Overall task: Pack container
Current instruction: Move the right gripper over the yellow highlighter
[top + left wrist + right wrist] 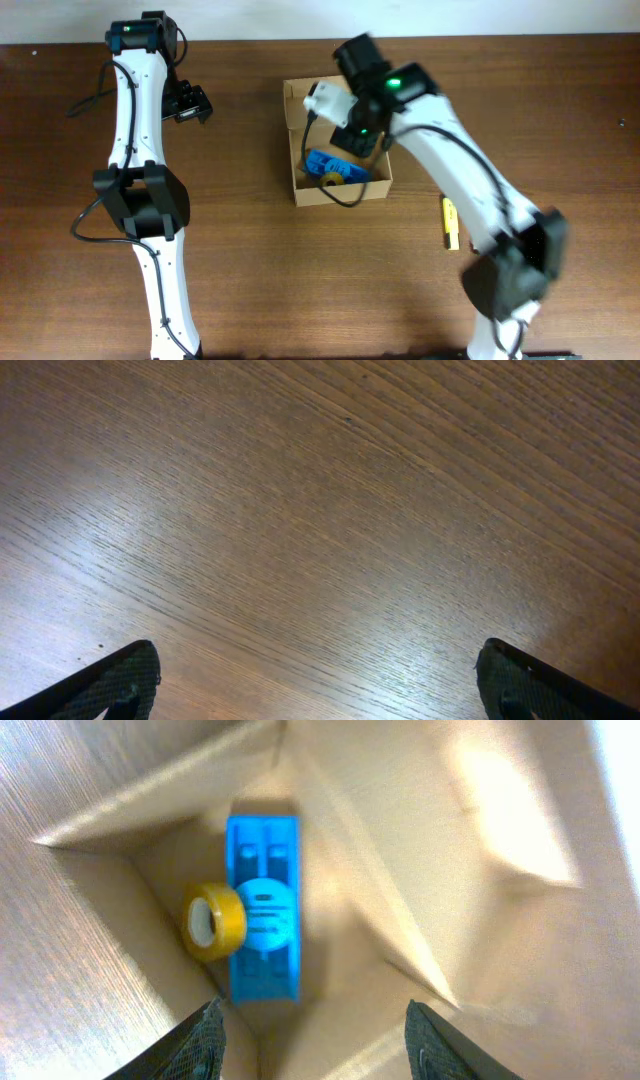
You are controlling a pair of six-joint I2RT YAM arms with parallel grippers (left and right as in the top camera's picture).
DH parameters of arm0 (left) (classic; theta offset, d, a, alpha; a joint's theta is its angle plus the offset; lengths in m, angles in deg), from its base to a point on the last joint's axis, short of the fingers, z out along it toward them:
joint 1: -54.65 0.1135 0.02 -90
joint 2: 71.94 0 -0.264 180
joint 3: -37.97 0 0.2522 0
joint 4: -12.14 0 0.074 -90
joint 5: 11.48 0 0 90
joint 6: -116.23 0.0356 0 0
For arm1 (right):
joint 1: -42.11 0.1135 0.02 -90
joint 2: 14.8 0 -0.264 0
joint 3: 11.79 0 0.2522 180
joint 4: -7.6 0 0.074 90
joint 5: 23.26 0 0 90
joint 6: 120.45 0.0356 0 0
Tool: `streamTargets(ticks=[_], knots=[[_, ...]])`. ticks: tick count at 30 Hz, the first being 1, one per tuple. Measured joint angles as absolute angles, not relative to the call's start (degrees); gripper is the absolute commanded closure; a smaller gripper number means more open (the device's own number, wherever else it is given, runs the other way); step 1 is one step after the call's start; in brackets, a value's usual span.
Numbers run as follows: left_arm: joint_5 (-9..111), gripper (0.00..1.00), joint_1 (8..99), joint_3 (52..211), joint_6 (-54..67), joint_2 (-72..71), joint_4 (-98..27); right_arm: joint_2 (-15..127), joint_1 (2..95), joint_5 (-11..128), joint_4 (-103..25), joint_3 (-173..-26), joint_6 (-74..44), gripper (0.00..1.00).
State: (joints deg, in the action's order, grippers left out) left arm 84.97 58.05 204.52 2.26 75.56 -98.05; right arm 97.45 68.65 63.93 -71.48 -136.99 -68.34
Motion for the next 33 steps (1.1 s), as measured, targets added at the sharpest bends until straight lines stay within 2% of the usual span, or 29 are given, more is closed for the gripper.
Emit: streamTargets(ticks=[8, 17, 21, 23, 33], knots=[[85.0, 0.0, 58.1, 204.5, 2.3, 75.6, -98.0, 86.1, 62.9, 65.6, -71.3, -135.5, -63.0, 0.43], [85.0, 0.0, 58.1, 204.5, 2.3, 75.6, -98.1, 86.7, 45.9, 60.5, -77.5, -125.4, -50.3, 0.39], [85.0, 0.0, 58.1, 204.5, 2.3, 75.6, -98.1, 87.3, 37.7, 57.2, -76.8, -116.6, -46.4, 0.49], [85.0, 0.0, 58.1, 204.5, 2.3, 75.6, -98.0, 87.5, 35.3, 56.1, -76.4, -112.7, -45.4, 0.51], [85.0, 0.0, 58.1, 204.5, 2.3, 75.6, -98.1, 87.7, 36.5, 53.7, -67.6, -95.7, -39.2, 0.5]])
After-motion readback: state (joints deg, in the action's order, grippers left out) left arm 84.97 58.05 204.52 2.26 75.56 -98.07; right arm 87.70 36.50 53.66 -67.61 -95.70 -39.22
